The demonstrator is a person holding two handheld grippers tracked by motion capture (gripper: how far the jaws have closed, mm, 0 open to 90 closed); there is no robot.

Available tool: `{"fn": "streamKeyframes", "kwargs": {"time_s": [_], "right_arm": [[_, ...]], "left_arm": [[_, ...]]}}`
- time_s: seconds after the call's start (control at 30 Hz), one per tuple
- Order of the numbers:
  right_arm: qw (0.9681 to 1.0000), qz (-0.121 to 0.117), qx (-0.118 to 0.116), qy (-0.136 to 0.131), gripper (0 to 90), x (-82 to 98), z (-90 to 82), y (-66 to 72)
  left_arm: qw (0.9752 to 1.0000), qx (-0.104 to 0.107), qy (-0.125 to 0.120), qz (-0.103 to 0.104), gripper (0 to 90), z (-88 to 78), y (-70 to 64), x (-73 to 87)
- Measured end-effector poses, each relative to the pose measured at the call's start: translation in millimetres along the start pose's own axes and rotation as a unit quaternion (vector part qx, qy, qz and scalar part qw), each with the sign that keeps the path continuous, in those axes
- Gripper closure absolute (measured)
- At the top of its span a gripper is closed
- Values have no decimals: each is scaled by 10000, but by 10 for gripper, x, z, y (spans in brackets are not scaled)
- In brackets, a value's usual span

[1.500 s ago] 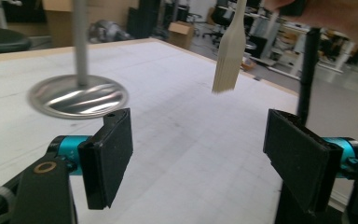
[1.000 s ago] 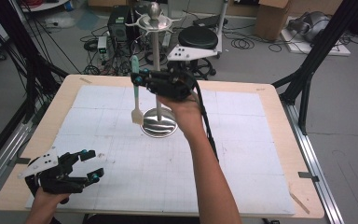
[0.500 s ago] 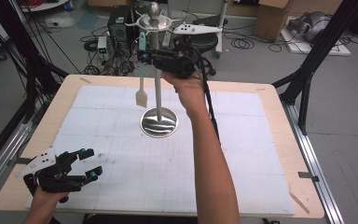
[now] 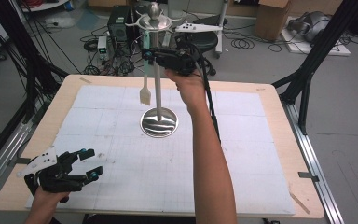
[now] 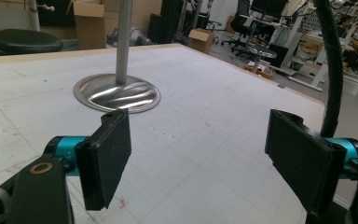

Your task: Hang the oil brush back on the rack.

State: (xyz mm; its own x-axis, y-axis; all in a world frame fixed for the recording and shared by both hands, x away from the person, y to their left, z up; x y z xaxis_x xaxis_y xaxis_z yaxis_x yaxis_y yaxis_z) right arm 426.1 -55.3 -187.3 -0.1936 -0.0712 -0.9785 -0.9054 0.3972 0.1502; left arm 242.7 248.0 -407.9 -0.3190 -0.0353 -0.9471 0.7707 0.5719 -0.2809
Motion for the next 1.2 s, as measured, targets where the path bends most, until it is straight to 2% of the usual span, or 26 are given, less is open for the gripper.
{"fn": "streamKeyframes", "kwargs": {"time_s": [0.13, 0.17, 0.2, 0.3, 0.33, 0.37, 0.47, 0.5, 0.53, 0.57, 0.6, 0.63, 0.67, 0.73, 0.77, 0.8, 0.83, 0.87, 0.9, 0.93, 0.97, 1.03, 1.07, 1.13, 1.17, 1.2], "right_arm": [[9999, -61, 88, 38, 777, 16, -17, 11], [9995, -68, 281, 109, 673, 39, -46, 18], [9995, -68, 281, 109, 673, 39, -46, 18], [9980, -197, 578, 159, 598, 124, -163, 48], [9980, -197, 578, 159, 598, 124, -163, 48], [9967, -278, 733, 207, 558, 196, -243, 71], [9953, -340, 875, 238, 512, 270, -315, 94], [9937, -409, 1012, 256, 442, 364, -408, 119], [9937, -409, 1012, 256, 442, 364, -408, 119], [9924, -453, 1121, 221, 388, 486, -522, 160], [9924, -453, 1121, 221, 388, 486, -522, 160], [9903, -532, 1263, 217, 297, 616, -630, 204], [9903, -532, 1263, 217, 297, 616, -630, 204], [9863, -573, 1525, 272, 255, 818, -781, 268], [9850, -624, 1585, 282, 249, 895, -838, 289], [9850, -624, 1585, 282, 249, 895, -838, 289], [9821, -551, 1774, 305, 246, 1077, -973, 339], [9813, -533, 1830, 278, 239, 1141, -1021, 356], [9809, -489, 1864, 267, 221, 1232, -1090, 388], [9809, -489, 1864, 267, 221, 1232, -1090, 388], [9798, -459, 1935, 216, 205, 1425, -1232, 447], [9784, -392, 2011, 267, 204, 1627, -1374, 500], [9784, -392, 2011, 267, 204, 1627, -1374, 500], [9761, -263, 2140, 282, 204, 1825, -1526, 540], [9721, -110, 2330, 258, 205, 2028, -1696, 581], [9721, -110, 2330, 258, 205, 2028, -1696, 581]], "left_arm": [[10000, -10, -10, -4, 230, -7, 7, 1], [10000, -24, -7, -7, 230, -11, 9, 1], [10000, -24, -7, -7, 230, -11, 9, 1], [10000, -44, -63, -21, 229, -18, 15, -3], [9999, -63, -85, -23, 229, -19, 17, -5], [9998, -101, -135, -49, 228, -27, 23, -8], [9997, -140, -182, -75, 226, -34, 31, -12], [9996, -161, -200, -77, 226, -40, 36, -14], [9996, -161, -200, -77, 226, -40, 36, -14], [9996, -177, -210, -83, 225, -39, 39, -12], [9996, -177, -206, -77, 225, -40, 43, -10], [9995, -221, -217, -113, 221, -38, 51, -5], [9995, -221, -217, -113, 219, -38, 51, -5], [9993, -237, -243, -150, 216, -31, 57, -2], [9993, -251, -228, -156, 214, -28, 60, 2], [9993, -259, -204, -150, 214, -23, 65, 5], [9993, -286, -162, -163, 213, -9, 69, 11], [9993, -304, -150, -154, 212, -5, 72, 12], [9993, -304, -150, -154, 212, -5, 72, 12], [9993, -311, -157, -159, 212, -2, 72, 11], [9992, -335, -183, -146, 212, 1, 73, 10], [9992, -337, -184, -146, 213, 3, 73, 9], [9991, -343, -183, -142, 213, 5, 75, 9], [9991, -354, -192, -145, 213, 14, 77, 9], [9991, -368, -190, -125, 213, 21, 78, 10], [9991, -368, -190, -125, 213, 21, 78, 10]]}}
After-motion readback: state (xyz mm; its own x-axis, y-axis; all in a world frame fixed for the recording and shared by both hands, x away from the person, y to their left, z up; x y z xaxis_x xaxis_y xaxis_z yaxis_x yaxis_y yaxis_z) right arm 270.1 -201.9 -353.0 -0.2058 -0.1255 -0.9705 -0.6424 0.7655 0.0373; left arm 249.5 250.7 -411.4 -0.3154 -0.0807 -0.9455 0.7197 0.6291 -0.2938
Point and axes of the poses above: each handheld gripper's, and its own axes: z roughly forward along the jaws, x roughly out of its underside, y roughly to its left, the point moved 3 cm from there along z, roughly forward along the jaws, and after that the axes turned 4 degrees about -z, right-handed, at the moved point
